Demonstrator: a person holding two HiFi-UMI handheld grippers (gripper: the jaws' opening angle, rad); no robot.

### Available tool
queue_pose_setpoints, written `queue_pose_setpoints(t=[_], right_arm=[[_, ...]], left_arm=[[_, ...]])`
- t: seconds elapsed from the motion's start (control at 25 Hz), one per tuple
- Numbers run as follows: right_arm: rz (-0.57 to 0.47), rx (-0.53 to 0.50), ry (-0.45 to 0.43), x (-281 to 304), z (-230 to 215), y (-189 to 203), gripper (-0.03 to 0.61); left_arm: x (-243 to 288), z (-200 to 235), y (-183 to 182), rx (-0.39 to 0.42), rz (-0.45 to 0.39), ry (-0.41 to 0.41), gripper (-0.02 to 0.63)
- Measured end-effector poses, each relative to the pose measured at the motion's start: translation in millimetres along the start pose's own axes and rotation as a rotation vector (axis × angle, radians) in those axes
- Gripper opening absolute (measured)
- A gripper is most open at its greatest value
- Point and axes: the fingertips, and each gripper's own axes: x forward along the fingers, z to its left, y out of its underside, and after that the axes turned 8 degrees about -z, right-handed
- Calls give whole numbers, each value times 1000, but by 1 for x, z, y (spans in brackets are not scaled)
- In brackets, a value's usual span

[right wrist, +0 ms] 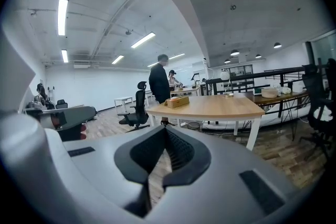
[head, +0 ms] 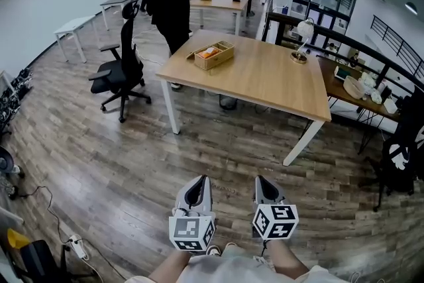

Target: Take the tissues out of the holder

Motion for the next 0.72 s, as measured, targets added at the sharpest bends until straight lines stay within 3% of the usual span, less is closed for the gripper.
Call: queue_pose_setpoints(t=[0.72], right_arm=[[13,24,-17,81,-14,-7,5]], left_arm=[[66,29,12,1,19,-2,10]])
